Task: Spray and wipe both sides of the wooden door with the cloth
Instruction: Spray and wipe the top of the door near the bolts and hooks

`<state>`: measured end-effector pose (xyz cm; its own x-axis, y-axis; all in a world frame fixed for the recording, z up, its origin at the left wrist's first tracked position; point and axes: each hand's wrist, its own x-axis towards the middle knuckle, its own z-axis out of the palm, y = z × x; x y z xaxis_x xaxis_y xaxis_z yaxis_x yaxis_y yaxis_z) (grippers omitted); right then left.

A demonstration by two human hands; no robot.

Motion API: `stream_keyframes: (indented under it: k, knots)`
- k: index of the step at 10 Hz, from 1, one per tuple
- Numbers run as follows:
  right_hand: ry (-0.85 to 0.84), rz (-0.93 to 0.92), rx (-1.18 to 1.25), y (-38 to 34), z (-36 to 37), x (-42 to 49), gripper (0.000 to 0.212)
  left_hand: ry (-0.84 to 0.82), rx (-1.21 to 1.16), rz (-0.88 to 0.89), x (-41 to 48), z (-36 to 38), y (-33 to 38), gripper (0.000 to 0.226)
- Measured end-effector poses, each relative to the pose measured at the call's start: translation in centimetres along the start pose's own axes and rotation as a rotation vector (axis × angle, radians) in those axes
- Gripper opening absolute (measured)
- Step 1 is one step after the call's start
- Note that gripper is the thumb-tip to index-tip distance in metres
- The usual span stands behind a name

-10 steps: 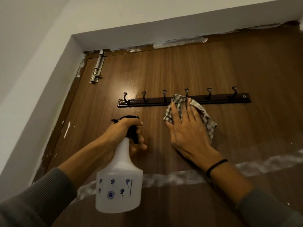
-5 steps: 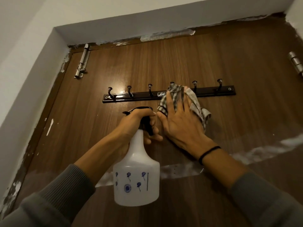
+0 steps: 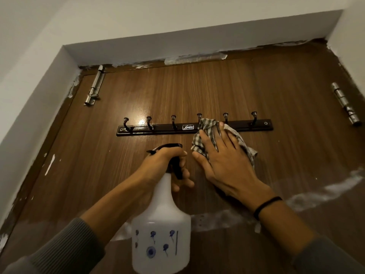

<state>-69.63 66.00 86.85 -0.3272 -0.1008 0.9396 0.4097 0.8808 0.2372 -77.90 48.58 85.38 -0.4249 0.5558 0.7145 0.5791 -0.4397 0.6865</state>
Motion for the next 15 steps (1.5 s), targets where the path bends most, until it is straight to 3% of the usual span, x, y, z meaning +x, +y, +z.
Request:
stream_keyframes:
  k: [1, 3, 6, 8, 9, 10, 12, 14, 15]
  knots:
    - [0.147, -0.030, -0.064, 1.8, 0.1, -2.2, 0.070, -0.019, -0.017, -0.002, 0.4, 0.0, 0.3, 0.029]
    - [0.334, 0.154, -0.097, 3.8, 1.6, -1.9, 0.074, -0.083, 0.002, -0.017, 0.8, 0.1, 0.4, 0.029]
    - [0.227, 0.030, -0.039, 6.6, 0.0, -3.1, 0.069, -0.085, -0.022, -0.028, 0.5, 0.8, -0.5, 0.031]
    - [0.213, 0.354, -0.029, 8.2, -1.1, -3.3, 0.070, -0.104, 0.004, -0.023, 0.0, 0.6, -0.8, 0.032]
    - [0.193, 0.347, 0.002, 8.3, -1.4, -2.2, 0.072, -0.114, -0.002, -0.019, 0.0, 0.5, -0.7, 0.033]
    - [0.112, 0.218, -0.023, 10.0, -2.0, -3.6, 0.070, -0.112, -0.034, -0.041, -0.3, 0.7, -1.0, 0.033]
    - [0.133, 0.500, 0.098, 12.2, -3.8, -2.5, 0.066, -0.098, -0.081, -0.053, -1.2, 1.8, -1.3, 0.033]
    - [0.085, 0.220, -0.009, 13.8, -4.3, -3.4, 0.058, -0.144, -0.084, -0.055, -1.3, 4.2, -1.1, 0.033]
    - [0.082, 0.336, 0.023, 16.5, -5.5, -3.4, 0.058, -0.158, -0.092, -0.051, -1.7, 5.7, -1.4, 0.033]
